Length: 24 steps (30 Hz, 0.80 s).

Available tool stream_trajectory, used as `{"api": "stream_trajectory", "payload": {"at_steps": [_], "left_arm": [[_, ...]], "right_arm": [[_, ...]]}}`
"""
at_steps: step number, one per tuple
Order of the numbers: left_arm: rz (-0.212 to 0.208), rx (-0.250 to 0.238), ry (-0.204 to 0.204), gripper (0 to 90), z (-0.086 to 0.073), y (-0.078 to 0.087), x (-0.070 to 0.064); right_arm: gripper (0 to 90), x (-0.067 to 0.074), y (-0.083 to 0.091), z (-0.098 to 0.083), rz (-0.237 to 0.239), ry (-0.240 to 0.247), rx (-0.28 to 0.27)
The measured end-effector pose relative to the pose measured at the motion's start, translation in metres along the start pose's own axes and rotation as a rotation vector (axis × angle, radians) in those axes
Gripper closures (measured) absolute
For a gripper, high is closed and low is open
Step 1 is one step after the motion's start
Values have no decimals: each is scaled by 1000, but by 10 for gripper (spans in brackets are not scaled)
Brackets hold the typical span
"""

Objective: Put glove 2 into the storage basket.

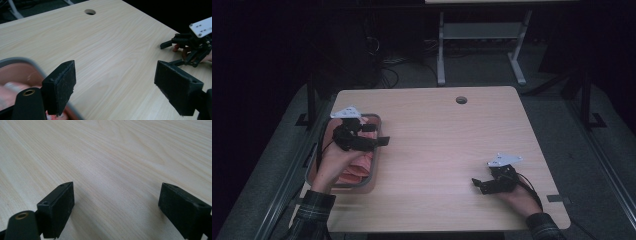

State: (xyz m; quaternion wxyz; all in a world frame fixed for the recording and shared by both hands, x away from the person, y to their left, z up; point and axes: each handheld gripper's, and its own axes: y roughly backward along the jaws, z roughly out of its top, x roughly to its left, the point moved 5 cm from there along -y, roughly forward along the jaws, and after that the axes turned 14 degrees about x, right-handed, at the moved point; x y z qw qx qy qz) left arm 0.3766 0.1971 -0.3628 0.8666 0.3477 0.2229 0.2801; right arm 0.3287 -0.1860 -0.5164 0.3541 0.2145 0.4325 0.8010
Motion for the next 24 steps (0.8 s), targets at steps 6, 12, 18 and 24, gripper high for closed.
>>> {"api": "stream_trajectory", "payload": {"at_steps": [6, 12, 18, 24], "left_arm": [[-24, 16, -26, 173, 1, -20, -20], [-40, 33, -57, 172, -1, -40, -37], [-33, 61, -89, 173, -5, -61, -52], [-26, 92, -130, 172, -11, -79, -64]], "right_arm": [[131, 0, 0, 0, -1, 1, 1], [130, 0, 0, 0, -1, 1, 1], [130, 0, 0, 0, -1, 1, 1], [130, 0, 0, 0, 0, -3, 0]]}}
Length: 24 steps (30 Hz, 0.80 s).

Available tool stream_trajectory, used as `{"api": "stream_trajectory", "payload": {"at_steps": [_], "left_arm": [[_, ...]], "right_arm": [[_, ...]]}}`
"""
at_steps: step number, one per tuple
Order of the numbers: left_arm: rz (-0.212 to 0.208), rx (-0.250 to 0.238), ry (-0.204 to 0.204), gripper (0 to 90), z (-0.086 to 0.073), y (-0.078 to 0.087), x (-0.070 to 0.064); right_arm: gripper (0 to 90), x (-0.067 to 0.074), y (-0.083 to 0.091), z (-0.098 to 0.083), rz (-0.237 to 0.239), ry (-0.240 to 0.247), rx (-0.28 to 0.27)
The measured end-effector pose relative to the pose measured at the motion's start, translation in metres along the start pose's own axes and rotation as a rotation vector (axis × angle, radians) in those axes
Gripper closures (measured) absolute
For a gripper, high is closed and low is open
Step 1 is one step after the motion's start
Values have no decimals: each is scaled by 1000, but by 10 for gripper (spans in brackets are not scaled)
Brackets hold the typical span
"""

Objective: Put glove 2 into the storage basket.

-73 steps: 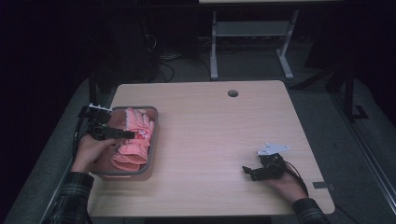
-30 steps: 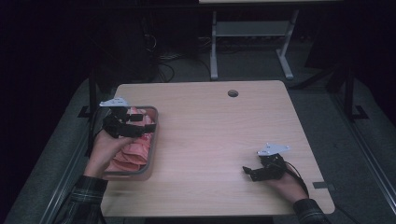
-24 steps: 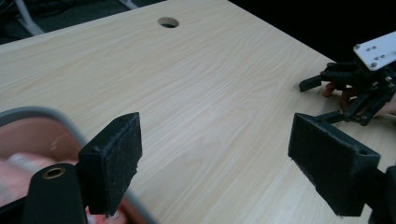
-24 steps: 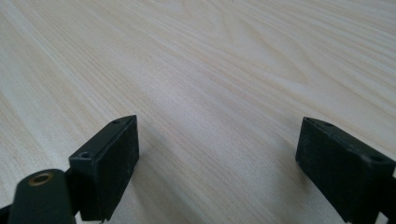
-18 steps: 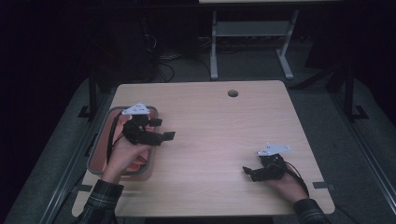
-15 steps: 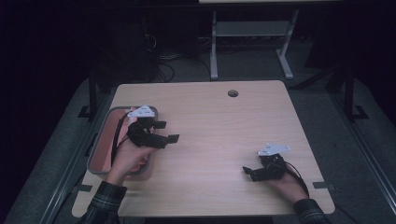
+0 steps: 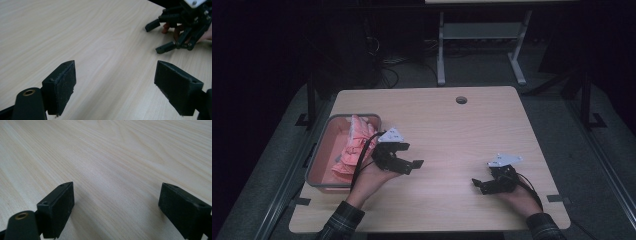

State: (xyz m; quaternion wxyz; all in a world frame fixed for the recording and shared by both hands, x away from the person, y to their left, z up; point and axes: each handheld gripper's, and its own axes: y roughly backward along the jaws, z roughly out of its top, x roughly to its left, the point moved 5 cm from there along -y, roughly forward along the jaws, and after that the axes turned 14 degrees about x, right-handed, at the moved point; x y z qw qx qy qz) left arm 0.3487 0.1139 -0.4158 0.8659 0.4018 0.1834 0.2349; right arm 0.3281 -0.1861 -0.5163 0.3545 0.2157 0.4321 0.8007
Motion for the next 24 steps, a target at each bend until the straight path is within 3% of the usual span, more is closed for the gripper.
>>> {"api": "stream_trajectory", "payload": {"at_steps": [9, 16, 24], "left_arm": [[1, 46, -46, 172, -10, -39, -17], [-1, 72, -80, 172, -18, -57, -24], [27, 105, -111, 157, -26, -77, -27]], "right_arm": [[130, 0, 0, 0, 0, 1, 0], [129, 0, 0, 0, 0, 1, 1], [128, 0, 0, 0, 0, 1, 0]]}}
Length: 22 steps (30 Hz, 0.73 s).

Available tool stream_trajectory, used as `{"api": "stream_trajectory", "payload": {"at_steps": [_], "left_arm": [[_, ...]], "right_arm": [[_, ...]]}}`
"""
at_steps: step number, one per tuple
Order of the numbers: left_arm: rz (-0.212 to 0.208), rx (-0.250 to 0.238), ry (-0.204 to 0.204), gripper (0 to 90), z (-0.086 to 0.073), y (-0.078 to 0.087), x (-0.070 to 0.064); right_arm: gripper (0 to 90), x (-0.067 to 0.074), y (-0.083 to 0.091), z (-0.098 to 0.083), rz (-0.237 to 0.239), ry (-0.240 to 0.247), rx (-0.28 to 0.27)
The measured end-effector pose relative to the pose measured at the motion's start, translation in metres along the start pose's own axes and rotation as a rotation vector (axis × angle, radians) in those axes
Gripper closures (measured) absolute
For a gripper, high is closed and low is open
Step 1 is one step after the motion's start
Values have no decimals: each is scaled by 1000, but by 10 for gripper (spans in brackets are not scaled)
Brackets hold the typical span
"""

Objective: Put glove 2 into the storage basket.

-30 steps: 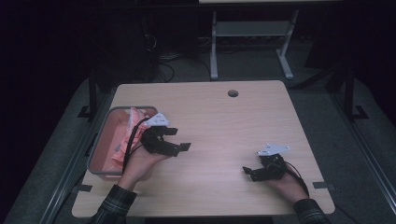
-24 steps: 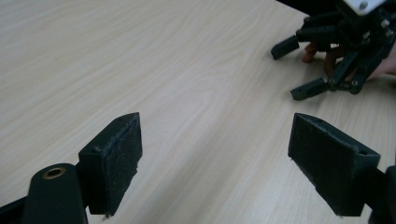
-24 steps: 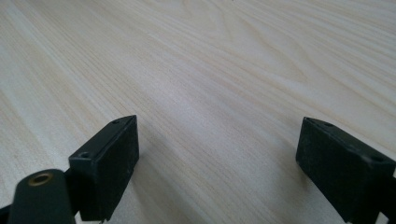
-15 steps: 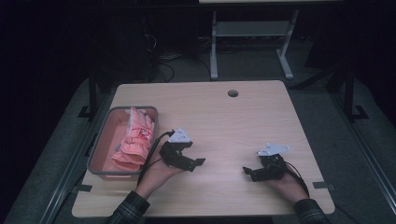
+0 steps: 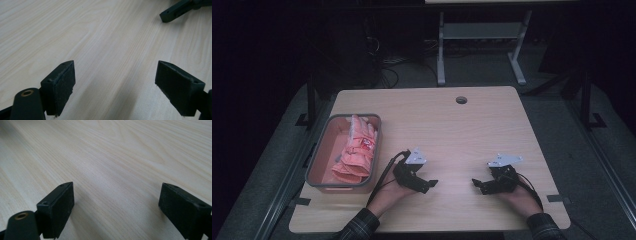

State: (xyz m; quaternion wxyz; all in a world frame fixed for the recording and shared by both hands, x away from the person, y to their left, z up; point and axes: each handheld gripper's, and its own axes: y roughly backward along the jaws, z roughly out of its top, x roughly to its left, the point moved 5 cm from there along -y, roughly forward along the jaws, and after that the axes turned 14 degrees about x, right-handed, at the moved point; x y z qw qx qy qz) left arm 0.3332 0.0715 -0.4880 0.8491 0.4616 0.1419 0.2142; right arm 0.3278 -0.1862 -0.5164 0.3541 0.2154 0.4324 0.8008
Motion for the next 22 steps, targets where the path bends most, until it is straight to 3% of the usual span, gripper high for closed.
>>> {"api": "stream_trajectory", "payload": {"at_steps": [13, 22], "left_arm": [[24, 21, -39, 124, -11, -22, -4], [22, 6, -41, 122, -12, -23, -4]], "right_arm": [[128, 0, 0, 0, 0, 1, -1], [128, 0, 0, 0, 0, 3, 0]]}}
